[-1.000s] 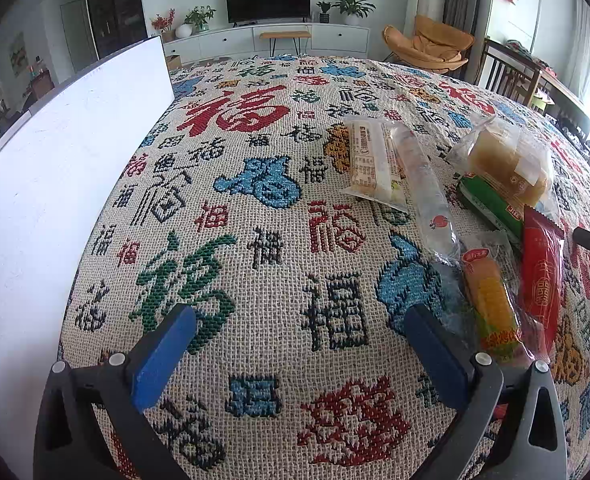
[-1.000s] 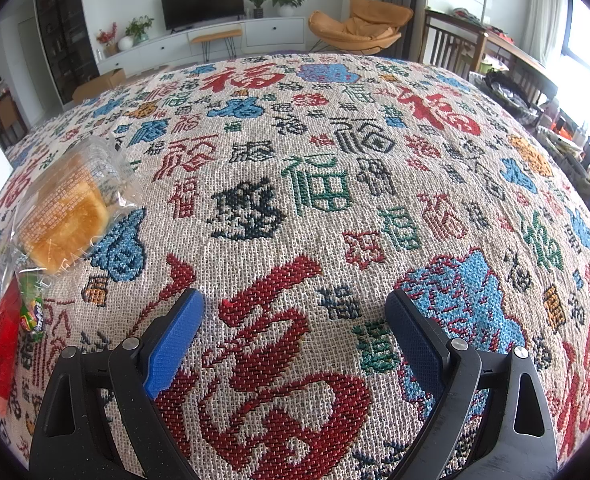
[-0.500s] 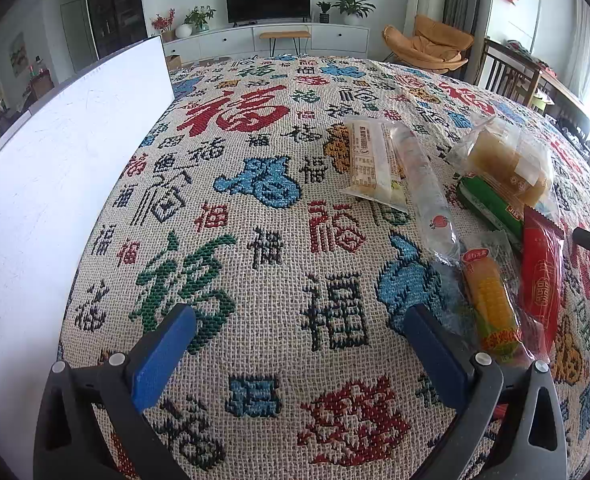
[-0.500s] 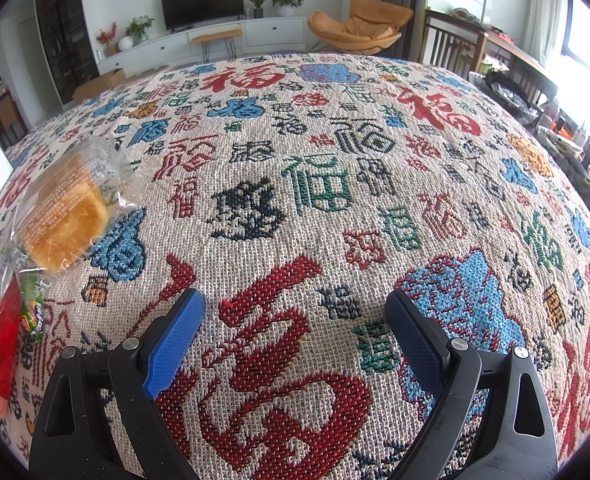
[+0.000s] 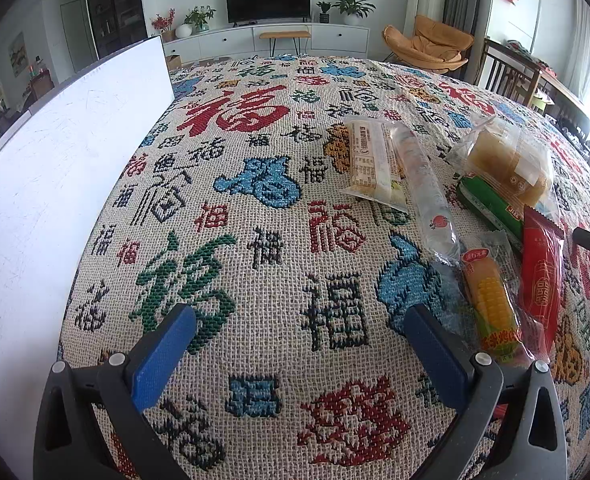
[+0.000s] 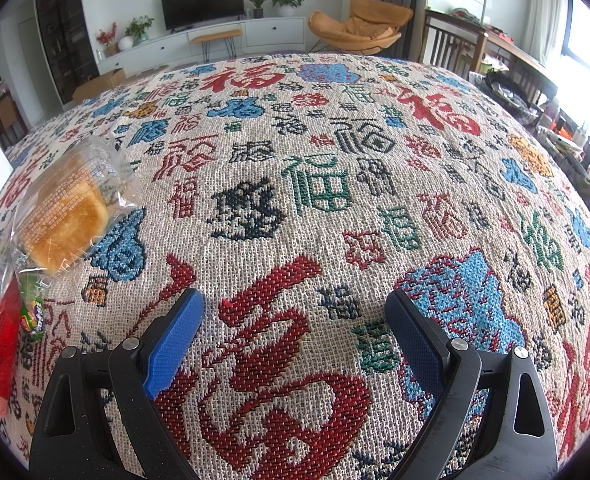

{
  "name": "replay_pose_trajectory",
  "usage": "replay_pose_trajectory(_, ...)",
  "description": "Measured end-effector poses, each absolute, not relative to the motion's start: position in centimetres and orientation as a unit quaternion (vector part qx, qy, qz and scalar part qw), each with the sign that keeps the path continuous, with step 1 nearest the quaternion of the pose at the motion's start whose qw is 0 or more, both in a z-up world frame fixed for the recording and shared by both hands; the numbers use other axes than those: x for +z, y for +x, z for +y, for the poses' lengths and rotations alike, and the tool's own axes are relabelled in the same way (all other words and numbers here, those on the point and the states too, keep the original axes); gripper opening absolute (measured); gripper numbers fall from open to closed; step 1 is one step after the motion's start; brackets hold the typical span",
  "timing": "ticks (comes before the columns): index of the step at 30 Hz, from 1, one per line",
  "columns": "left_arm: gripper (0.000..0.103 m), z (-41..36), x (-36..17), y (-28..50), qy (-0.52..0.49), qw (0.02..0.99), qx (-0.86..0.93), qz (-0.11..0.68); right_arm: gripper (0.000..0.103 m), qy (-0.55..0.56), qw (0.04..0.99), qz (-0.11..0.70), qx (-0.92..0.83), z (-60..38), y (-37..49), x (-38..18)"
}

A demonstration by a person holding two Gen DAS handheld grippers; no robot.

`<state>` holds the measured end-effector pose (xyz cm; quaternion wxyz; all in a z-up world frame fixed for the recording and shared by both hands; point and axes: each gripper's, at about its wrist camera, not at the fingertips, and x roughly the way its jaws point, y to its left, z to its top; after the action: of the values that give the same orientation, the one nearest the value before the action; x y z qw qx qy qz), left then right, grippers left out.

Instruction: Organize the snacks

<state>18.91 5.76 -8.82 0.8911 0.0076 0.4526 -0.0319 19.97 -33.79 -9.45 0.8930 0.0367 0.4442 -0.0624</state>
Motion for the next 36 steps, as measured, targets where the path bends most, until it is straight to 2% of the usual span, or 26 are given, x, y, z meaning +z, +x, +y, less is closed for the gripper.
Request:
replay_pose_trajectory(15,0.103,5.8,-8.8,18.9,0.007,0.891,-0.033,0.453,0.094,0.037,0.893,0.444,-0.064,-33.8,20.0,-9.5)
replay_pose_trajectory(20,0.103,6.2,-8.1,19.2,-0.019,0.883,-0.078,0.462,0.099,0.042,0.892,0.447,-0.063,-34.2,20.9,-9.7)
replay_pose_trajectory(23,0.103,6.6,-6.0,21.0,-0.062,0.887,-0.1,0.446,0.099,0.043,0.892,0.446,-0.063,-34.2,20.8,-9.7)
replay_pose_trajectory(27,0.102,5.0,-4.6,25.8,-0.047,0.884,-0.085,0.457,0.099,0.043,0.892,0.446,-0.063,-34.2,20.8,-9.7)
replay_pose_trajectory(31,0.084,2.3,-5.8,30.0,0.01,0.872,-0.078,0.484,0.099,0.043,0.892,0.446,-0.063,-34.2,20.8,-9.7)
replay_pose_trajectory(35,0.074,1.5,-6.8,31.6,0.012,0.865,-0.073,0.496,0.099,0.043,0.892,0.446,-0.063,-34.2,20.8,-9.7)
replay_pose_trajectory(36,0.064,1.5,-7.1,31.7,0.015,0.862,-0.074,0.501,0.099,0.043,0.892,0.446,-0.063,-34.2,20.8,-9.7)
